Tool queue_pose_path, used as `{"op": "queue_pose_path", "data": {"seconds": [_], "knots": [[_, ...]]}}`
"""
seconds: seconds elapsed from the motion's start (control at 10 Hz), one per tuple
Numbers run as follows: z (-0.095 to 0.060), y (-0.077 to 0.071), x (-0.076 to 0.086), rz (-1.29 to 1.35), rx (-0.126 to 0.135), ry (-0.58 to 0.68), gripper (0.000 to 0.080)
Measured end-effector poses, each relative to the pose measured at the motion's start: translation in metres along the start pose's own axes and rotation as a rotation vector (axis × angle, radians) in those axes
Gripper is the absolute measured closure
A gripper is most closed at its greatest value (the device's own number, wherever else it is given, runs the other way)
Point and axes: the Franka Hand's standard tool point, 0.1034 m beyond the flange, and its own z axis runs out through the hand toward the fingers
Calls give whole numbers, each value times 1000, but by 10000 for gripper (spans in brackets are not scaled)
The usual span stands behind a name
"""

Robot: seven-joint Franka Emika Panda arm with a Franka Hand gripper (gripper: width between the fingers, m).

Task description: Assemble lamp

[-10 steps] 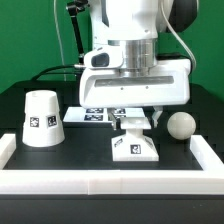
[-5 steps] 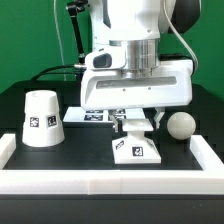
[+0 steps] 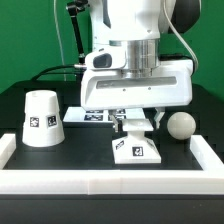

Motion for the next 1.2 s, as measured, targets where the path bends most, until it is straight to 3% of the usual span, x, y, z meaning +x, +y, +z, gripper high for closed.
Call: {"op": "queue_pose_path", "data": {"seconds": [0.2,0.8,1.2], "knots": [[0,-3,11,-46,3,13,265],[5,-59,65,-35,24,78,265],[6,-68,81,29,25,96,265]]}}
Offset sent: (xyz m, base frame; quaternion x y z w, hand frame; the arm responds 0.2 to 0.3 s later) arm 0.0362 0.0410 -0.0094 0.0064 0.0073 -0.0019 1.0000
